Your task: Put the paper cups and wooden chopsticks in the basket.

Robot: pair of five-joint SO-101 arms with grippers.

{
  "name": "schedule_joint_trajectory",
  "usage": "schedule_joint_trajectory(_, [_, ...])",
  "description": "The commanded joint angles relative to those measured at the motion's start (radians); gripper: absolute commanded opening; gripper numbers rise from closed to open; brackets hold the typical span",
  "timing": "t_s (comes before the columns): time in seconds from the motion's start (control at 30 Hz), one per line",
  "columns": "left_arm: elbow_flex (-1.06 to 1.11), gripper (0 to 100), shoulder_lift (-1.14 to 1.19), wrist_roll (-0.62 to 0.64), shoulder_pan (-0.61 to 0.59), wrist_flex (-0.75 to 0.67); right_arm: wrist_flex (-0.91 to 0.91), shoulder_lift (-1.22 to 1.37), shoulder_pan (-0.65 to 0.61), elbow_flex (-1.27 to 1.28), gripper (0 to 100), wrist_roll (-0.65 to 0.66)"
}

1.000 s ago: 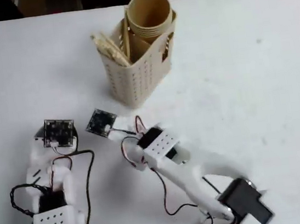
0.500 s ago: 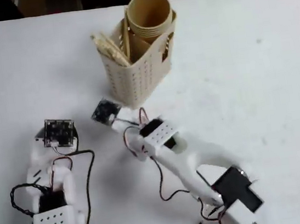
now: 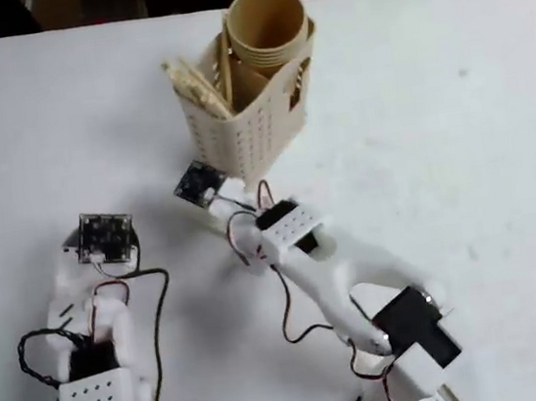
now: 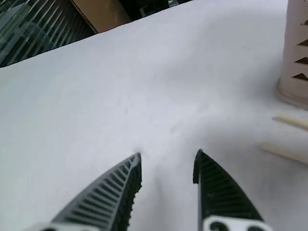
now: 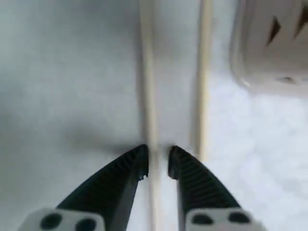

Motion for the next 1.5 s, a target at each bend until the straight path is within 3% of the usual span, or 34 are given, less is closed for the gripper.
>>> schedule_joint_trajectory(0.0, [0.000, 19, -0.021, -0.011, 0.005, 0.003, 0.005, 0.001, -0.005, -0.011, 2.3, 0.009])
schedule_joint_trajectory(0.23, [0.000, 19, -0.021, -0.011, 0.010, 0.005, 0.082, -0.033, -0.025, -0.015, 1.6, 0.009])
schedule_joint_trajectory(0.57, [0.000, 19, -0.021, -0.011, 0.010, 0.005, 0.254, -0.286, -0.065, -0.005, 1.6, 0.000])
schedule_joint_trajectory(1.47, [0.000, 19, -0.021, -0.011, 0.012, 0.005, 0.223, -0.843, -0.067, 0.245, 1.6, -0.002])
